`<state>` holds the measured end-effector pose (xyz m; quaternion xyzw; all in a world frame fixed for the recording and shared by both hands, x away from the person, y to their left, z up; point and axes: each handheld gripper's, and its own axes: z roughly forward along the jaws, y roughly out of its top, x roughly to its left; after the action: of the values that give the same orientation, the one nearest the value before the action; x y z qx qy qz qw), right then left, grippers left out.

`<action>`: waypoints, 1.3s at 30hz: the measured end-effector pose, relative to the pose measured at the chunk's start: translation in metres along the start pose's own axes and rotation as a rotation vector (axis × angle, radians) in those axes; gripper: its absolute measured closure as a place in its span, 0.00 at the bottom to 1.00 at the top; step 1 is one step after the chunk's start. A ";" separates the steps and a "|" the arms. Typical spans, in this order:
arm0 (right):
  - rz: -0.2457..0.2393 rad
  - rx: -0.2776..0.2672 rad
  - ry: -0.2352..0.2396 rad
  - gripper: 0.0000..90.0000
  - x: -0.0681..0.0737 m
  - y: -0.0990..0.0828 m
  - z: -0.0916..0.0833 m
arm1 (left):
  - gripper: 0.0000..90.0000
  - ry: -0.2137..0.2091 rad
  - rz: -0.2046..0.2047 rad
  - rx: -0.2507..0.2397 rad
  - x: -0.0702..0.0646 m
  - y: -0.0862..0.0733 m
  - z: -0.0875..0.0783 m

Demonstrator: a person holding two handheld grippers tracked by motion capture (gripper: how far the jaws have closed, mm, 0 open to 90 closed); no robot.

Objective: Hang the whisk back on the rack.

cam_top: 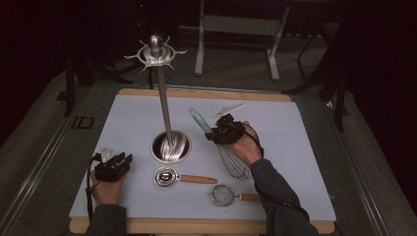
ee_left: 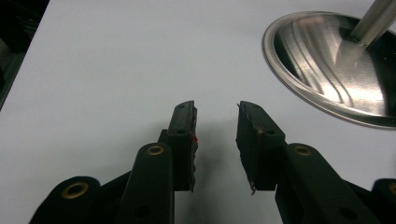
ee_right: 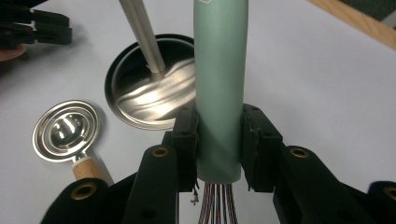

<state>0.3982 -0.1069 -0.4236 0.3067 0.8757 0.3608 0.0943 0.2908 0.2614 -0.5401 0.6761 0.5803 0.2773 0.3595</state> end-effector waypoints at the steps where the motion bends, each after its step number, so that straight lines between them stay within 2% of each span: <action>1: -0.018 -0.009 0.005 0.77 0.001 0.000 -0.001 | 0.75 0.000 0.000 0.000 0.000 0.000 0.000; 8: -0.128 -0.048 0.030 0.77 0.007 -0.002 -0.008 | 0.75 0.000 0.001 0.002 0.000 0.000 0.000; 11: -0.152 -0.063 0.033 0.77 0.008 -0.001 -0.012 | 0.75 0.002 0.003 0.003 0.000 0.000 0.000; 14: -0.156 -0.067 0.036 0.77 0.008 -0.001 -0.013 | 0.75 0.001 0.003 0.004 0.000 0.000 0.000; 15: -0.179 -0.095 0.044 0.77 0.008 0.001 -0.018 | 0.75 0.002 0.002 0.002 0.000 0.000 0.000; 18: -0.202 -0.120 0.049 0.77 0.007 0.002 -0.023 | 0.75 0.002 0.002 0.003 0.000 0.000 0.000; 29: -0.228 -0.181 0.055 0.77 0.000 0.008 -0.037 | 0.75 0.000 0.000 0.001 0.000 0.000 0.000; 39: -0.244 -0.224 0.060 0.77 0.004 0.014 -0.048 | 0.75 0.000 0.000 0.001 0.000 0.000 0.000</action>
<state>0.3831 -0.1244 -0.3792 0.1748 0.8631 0.4512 0.1447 0.2910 0.2614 -0.5402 0.6763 0.5805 0.2768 0.3591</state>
